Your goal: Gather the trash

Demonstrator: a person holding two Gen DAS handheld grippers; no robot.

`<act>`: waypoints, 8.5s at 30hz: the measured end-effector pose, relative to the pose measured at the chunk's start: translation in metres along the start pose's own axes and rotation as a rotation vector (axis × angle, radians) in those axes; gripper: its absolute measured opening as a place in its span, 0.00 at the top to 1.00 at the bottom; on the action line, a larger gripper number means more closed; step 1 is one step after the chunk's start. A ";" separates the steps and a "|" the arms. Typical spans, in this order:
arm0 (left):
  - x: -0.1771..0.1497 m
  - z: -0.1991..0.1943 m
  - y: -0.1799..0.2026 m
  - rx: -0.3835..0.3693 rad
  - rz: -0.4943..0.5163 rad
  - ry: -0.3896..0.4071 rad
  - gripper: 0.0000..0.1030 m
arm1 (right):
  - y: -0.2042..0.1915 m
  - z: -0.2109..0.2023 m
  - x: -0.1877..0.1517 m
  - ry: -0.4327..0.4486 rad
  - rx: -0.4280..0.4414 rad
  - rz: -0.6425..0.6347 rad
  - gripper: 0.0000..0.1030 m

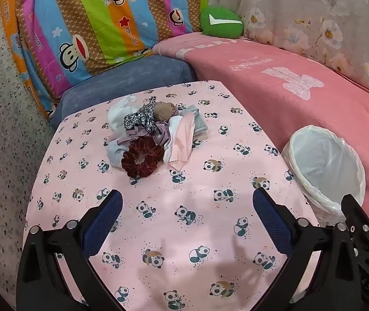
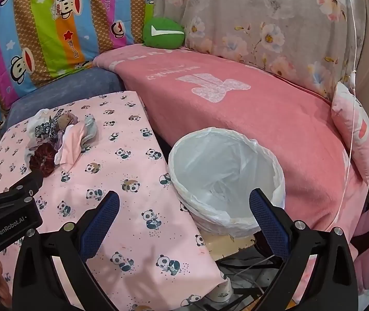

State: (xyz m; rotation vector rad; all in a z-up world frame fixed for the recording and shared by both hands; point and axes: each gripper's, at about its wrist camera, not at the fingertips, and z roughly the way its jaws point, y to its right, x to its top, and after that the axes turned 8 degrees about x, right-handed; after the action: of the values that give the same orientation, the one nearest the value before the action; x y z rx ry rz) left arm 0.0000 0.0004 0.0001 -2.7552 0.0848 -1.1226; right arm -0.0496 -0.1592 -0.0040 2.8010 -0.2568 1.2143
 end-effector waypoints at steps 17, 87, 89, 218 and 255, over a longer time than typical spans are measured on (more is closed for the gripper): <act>0.004 -0.005 0.000 -0.011 -0.010 0.007 0.07 | 0.004 -0.005 0.005 0.001 -0.005 0.005 0.05; 0.020 -0.021 0.004 -0.036 -0.001 -0.017 0.07 | 0.004 -0.016 0.024 -0.049 -0.015 -0.029 0.05; 0.020 -0.021 0.005 -0.035 0.001 -0.017 0.07 | 0.006 -0.016 0.024 -0.048 -0.016 -0.028 0.05; 0.067 0.103 -0.098 -0.310 -0.066 -0.055 0.87 | -0.142 0.150 0.076 -0.151 0.367 0.049 0.98; 0.088 0.018 0.138 -0.631 0.256 -0.003 0.85 | 0.123 0.047 0.064 0.059 0.097 0.339 0.95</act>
State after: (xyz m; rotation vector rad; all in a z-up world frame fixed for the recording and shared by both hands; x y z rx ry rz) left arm 0.0765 -0.1434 0.0241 -3.1306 0.9088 -1.1706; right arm 0.0043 -0.2946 0.0109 2.8792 -0.7106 1.4058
